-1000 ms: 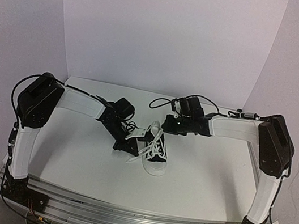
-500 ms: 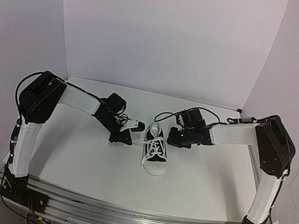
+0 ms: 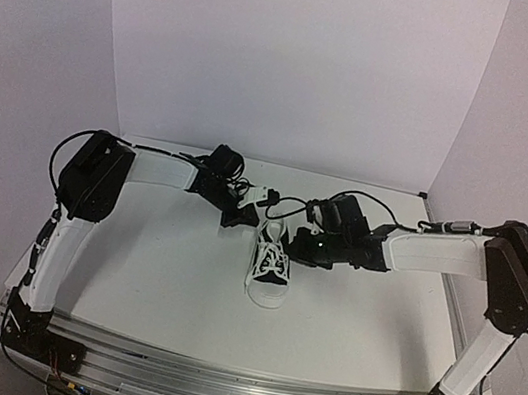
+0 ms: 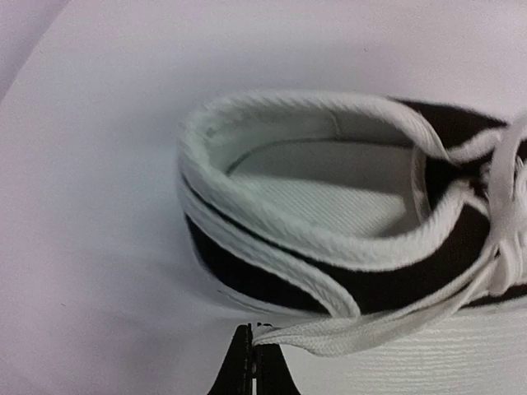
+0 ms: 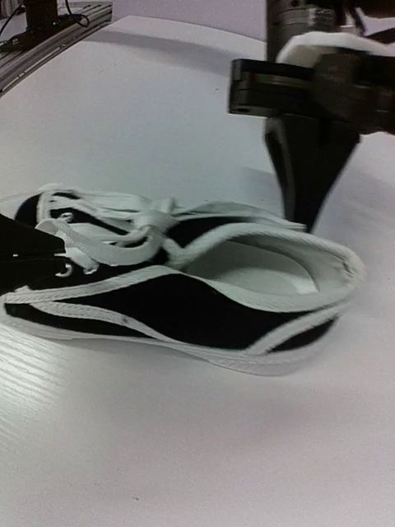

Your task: Tie the shoes

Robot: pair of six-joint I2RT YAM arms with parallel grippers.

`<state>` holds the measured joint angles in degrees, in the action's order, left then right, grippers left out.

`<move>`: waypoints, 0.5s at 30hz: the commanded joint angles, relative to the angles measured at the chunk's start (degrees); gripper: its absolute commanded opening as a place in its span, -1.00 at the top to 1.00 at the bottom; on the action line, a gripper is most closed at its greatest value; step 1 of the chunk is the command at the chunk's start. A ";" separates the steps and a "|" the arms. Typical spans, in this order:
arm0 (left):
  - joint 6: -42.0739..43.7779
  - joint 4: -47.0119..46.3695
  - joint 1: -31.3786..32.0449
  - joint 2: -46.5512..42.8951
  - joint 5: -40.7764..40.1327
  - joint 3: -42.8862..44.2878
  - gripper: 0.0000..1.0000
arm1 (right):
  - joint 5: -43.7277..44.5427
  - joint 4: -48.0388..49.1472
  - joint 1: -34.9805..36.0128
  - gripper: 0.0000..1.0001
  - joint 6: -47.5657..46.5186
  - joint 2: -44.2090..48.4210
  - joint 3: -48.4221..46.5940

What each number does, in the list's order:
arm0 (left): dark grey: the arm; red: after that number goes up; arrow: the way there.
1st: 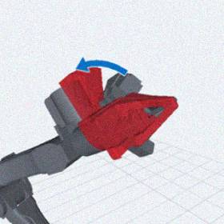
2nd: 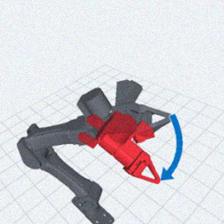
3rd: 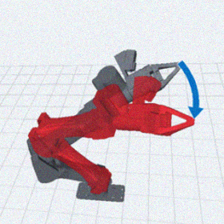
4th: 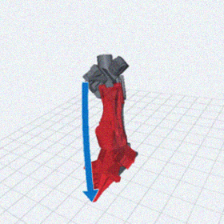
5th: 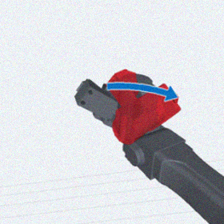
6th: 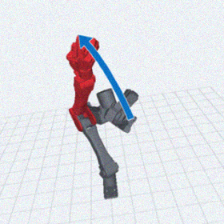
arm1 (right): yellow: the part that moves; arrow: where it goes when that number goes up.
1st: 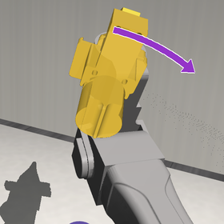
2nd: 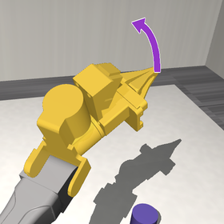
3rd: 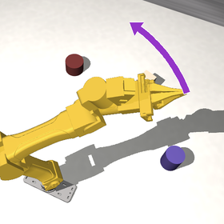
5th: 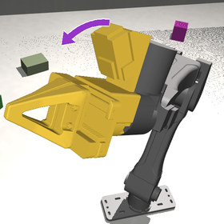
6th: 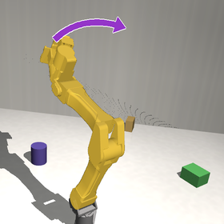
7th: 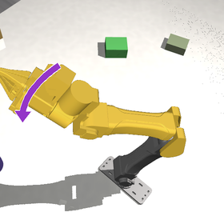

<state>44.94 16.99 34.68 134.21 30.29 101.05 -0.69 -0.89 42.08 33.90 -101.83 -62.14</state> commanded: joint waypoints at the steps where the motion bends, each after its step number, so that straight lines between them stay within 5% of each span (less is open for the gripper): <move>1: -0.89 -4.04 -0.14 2.20 -1.62 6.45 1.00 | -0.02 -0.08 1.86 1.00 4.17 2.47 3.04; 15: -2.28 -10.65 1.41 4.40 -2.24 7.63 1.00 | -3.48 -2.46 6.02 1.00 3.55 1.47 2.75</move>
<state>44.43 11.58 35.64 137.33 29.65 106.50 -2.24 -2.61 46.90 37.87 -100.71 -57.39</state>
